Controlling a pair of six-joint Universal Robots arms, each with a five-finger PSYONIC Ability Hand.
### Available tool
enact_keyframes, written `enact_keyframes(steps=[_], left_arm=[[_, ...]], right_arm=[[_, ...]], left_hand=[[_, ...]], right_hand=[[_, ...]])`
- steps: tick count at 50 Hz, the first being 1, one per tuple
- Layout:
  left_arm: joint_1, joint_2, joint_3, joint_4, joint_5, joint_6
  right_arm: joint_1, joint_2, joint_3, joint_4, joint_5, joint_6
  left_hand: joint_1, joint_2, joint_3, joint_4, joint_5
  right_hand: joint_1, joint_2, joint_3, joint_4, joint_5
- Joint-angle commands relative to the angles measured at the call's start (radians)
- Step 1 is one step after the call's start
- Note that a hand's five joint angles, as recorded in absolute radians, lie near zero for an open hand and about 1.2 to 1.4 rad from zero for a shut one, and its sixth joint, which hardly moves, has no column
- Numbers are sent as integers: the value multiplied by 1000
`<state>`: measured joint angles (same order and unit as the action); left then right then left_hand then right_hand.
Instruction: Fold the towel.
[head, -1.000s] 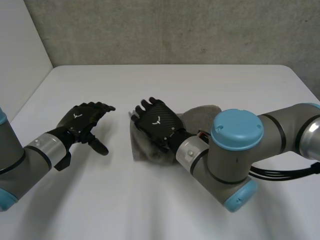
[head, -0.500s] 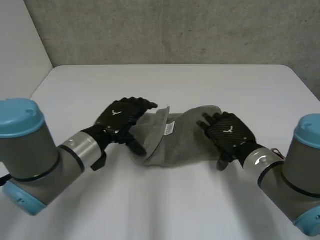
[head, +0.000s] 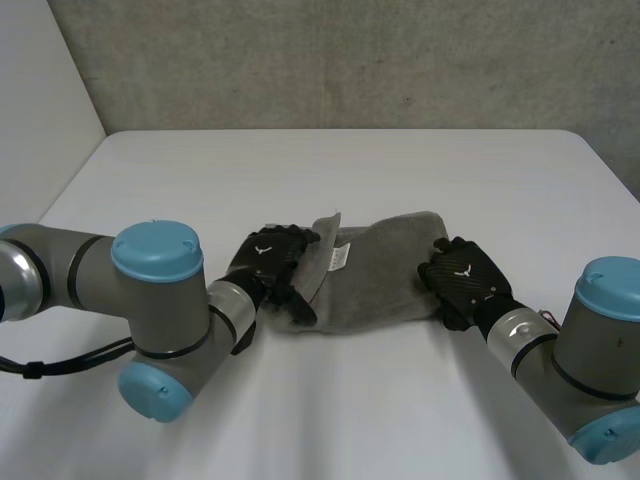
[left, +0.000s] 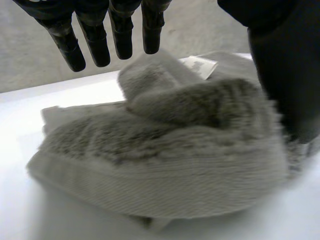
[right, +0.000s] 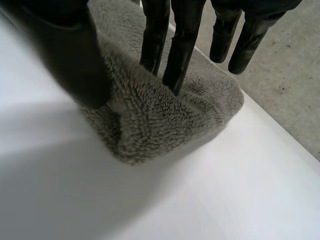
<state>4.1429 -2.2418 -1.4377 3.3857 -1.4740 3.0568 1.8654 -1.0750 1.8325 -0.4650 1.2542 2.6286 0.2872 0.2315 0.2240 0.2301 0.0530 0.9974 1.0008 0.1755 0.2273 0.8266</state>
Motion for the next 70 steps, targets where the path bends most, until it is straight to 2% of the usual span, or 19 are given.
enact_keyframes(steps=[1, 2, 12, 21, 28, 38, 54, 62, 64, 70], left_arm=[[13, -13, 5, 1, -49, -1], [16, -12, 5, 1, -58, -1], [63, 53, 6, 3, -62, 0], [66, 48, 19, 21, -60, 13], [109, 24, 10, 20, -62, 16], [108, 31, -35, 17, -52, 17], [100, 93, -63, 15, -49, 14], [97, 128, -69, 17, -48, 11], [97, 131, -69, 15, -48, 10], [95, 148, -79, 17, -46, 10]], right_arm=[[-9, 4, -1, -12, -4, 2], [-11, 3, 2, -12, -10, 2], [-15, -37, 19, -11, -21, 18], [-43, -63, 34, 5, -13, 16], [-83, -80, 47, 52, -27, 11], [-172, -140, 103, 95, -105, 5], [-252, -293, 116, 127, -176, 1], [-193, -299, 24, 135, -206, -21], [-87, -284, -24, 134, -206, -22], [58, -212, -96, 135, -197, -27]], left_hand=[[-118, -62, -49, -56, -53], [-118, -62, -49, -56, -53], [-118, -62, -49, -56, -53], [-118, -62, -49, -56, -53], [-118, -62, -49, -56, -53], [-118, -62, -49, -56, -53], [-118, -62, -49, -56, -53], [-118, -62, -49, -56, -53], [-118, -62, -49, -56, -53], [-118, -62, -49, -56, -53]], right_hand=[[335, 332, -1, -53, 332], [398, 395, -1, -53, 394], [399, 395, -1, -53, 395], [399, 395, -1, -53, 395], [399, 395, -1, -53, 395], [399, 395, -1, -53, 395], [399, 395, -1, -53, 395], [399, 395, -1, -53, 395], [399, 395, -1, -53, 395], [399, 395, -1, -53, 395]])
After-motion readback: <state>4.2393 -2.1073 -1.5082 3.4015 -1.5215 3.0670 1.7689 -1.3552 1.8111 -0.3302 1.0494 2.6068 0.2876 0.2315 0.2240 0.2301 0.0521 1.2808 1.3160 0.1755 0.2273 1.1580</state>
